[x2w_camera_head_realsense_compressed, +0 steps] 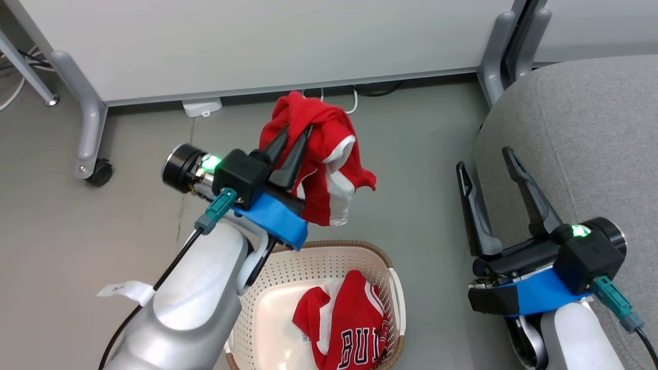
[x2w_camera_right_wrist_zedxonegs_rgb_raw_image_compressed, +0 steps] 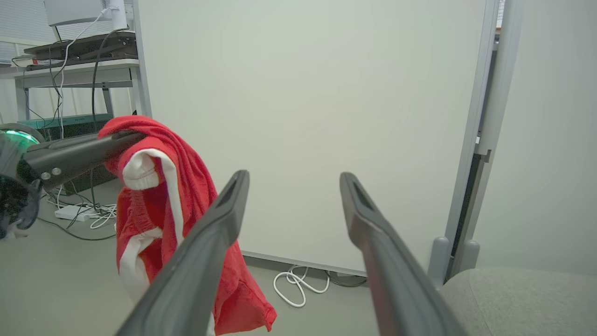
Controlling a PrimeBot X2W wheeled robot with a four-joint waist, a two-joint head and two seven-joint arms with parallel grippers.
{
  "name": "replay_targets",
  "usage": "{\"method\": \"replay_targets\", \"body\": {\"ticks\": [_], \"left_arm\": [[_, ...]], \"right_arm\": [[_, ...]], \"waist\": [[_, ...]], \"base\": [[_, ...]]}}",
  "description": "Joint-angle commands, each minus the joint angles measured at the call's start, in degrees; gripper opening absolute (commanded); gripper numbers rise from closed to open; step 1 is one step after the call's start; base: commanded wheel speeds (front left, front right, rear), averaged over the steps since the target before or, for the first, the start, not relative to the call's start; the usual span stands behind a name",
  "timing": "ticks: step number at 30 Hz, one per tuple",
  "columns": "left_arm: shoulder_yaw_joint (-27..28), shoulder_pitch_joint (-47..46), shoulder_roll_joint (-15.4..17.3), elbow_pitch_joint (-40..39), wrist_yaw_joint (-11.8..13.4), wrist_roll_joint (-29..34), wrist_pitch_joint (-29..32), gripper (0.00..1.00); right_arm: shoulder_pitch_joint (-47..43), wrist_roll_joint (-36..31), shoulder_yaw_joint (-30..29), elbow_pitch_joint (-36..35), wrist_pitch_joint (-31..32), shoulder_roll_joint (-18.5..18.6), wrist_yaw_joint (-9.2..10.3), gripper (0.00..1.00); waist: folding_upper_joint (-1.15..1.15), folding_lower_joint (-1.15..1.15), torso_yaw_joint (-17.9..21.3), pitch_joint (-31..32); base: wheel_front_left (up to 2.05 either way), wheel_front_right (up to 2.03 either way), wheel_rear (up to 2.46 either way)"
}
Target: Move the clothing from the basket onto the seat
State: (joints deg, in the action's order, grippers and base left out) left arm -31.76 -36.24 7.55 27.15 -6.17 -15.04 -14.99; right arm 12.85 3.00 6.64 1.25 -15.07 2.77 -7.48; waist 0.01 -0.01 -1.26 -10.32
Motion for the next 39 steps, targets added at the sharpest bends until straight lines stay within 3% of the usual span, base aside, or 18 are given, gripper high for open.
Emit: {"method": "replay_targets", "body": {"ticks": [1, 21, 39], "left_arm": [[0.12, -1.39, -0.26, -0.91, -0.33, 0.49, -0.29, 0.00], [-3.89, -8.91, -1.80, -7.84, -1.24, 0.31, -0.29, 0.00], [-6.33, -8.07, -2.36, -9.34, -0.93, 0.49, -0.29, 0.00]], "right_arm": [[-0.93, 0.36, 0.12, 0.17, -0.16, 0.20, -0.03, 1.00], [-2.53, 1.10, 0.98, -0.17, -0.16, 0.20, -0.03, 1.00], [9.07, -2.73, 6.45, 4.21, -0.11, 0.87, -0.02, 1.00]], "waist": [[-0.01, 0.01, 0.23, 0.46], [-0.01, 0.01, 0.96, 3.02], [-0.01, 0.01, -1.05, 1.65]], "base": [[0.00, 0.00, 0.00], [0.00, 0.00, 0.00], [0.00, 0.00, 0.00]]}}
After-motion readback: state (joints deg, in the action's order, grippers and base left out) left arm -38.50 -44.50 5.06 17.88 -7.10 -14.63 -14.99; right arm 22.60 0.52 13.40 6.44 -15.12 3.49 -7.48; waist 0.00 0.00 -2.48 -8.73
